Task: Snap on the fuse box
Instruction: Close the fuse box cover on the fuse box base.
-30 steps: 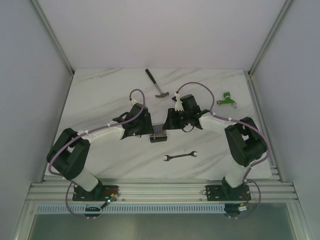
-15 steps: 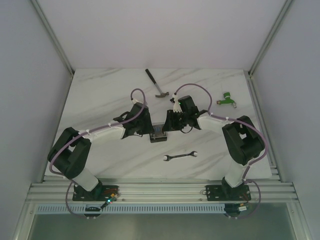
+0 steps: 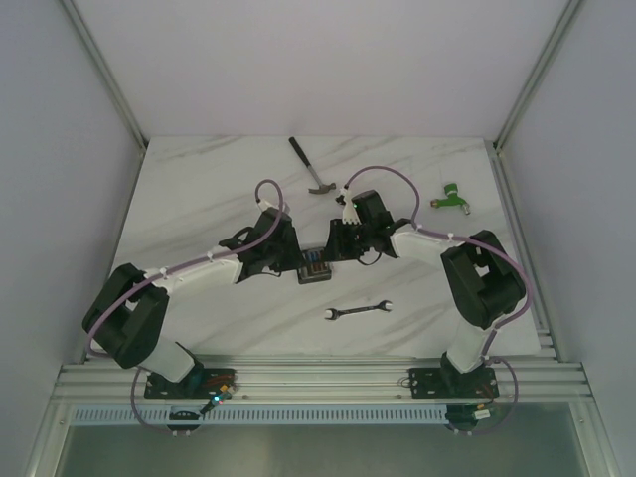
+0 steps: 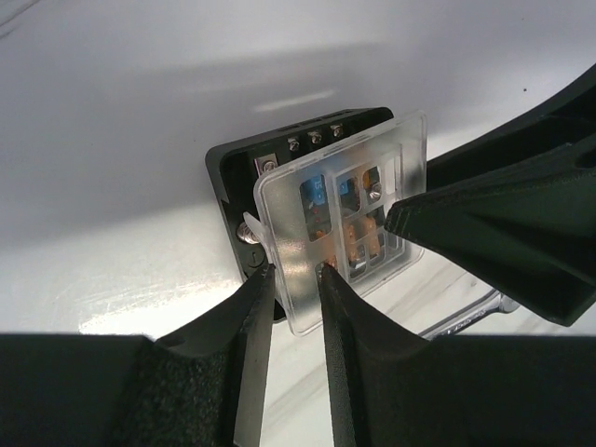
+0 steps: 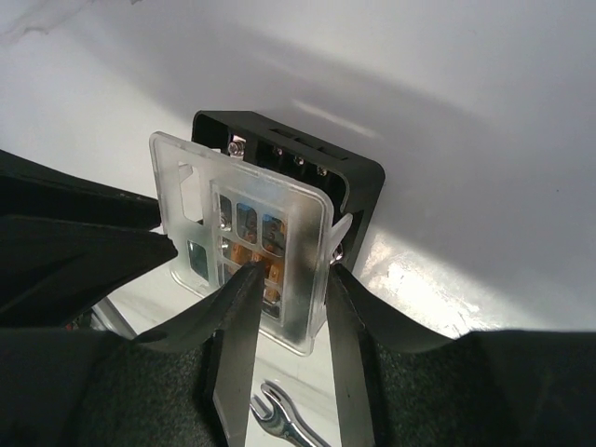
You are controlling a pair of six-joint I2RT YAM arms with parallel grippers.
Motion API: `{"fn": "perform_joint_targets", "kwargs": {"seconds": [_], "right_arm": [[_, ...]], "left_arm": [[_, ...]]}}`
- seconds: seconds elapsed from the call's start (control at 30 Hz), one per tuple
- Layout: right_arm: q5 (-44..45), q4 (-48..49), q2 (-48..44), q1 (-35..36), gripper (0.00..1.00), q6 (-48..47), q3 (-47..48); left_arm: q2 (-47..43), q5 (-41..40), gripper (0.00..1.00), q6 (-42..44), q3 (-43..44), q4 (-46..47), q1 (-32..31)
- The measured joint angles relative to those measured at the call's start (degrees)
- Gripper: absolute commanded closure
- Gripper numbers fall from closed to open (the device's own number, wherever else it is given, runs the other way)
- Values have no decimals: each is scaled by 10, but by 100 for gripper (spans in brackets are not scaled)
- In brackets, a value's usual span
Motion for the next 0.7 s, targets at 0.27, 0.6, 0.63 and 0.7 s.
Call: {"fn": "perform_joint_targets", "kwargs": {"seconds": [0.27, 0.6, 0.63, 0.7], "right_arm": [[3, -7, 0, 8, 58, 0, 2], [3, -12, 0, 15, 59, 1, 7], [3, -13, 0, 15, 59, 1, 7], [3, -13, 0, 15, 59, 1, 8]], "left_arm": [[20, -1, 63, -4, -1, -1, 0], [20, -3, 60, -12, -9, 5, 16], [20, -4, 60, -12, -9, 5, 16], [20, -5, 60, -12, -9, 5, 16]]}}
